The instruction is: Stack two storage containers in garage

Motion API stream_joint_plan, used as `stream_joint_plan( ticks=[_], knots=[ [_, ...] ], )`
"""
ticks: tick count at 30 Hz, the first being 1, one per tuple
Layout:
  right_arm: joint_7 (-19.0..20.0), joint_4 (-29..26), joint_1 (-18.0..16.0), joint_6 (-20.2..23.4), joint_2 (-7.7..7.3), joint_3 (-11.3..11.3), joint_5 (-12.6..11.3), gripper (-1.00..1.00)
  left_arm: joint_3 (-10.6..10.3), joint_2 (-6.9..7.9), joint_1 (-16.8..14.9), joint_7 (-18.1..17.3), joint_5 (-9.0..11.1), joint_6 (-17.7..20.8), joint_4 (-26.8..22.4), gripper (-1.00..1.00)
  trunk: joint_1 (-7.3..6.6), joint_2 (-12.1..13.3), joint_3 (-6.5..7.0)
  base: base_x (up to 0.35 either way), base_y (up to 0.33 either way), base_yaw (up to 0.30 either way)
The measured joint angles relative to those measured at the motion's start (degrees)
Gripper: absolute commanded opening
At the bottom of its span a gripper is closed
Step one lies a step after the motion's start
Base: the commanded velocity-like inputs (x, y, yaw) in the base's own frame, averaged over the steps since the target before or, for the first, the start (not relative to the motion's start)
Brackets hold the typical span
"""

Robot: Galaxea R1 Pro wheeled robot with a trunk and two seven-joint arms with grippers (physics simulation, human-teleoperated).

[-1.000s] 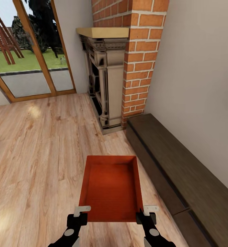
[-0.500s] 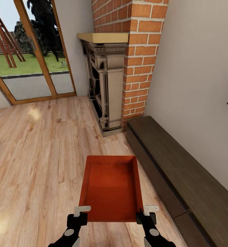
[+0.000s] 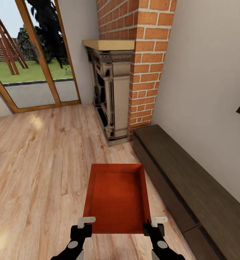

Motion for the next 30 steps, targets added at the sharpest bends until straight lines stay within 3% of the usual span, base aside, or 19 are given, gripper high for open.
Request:
stream_joint_plan(
  ticks=[30],
  knots=[
    [0.1,0.0,0.0,0.0,-0.01,0.0,-0.1,-1.00,0.0,-0.01,0.0,0.0,0.0,0.0,0.0,-1.00,0.00,0.0,2.81,0.000,0.000,0.000]
  ],
)
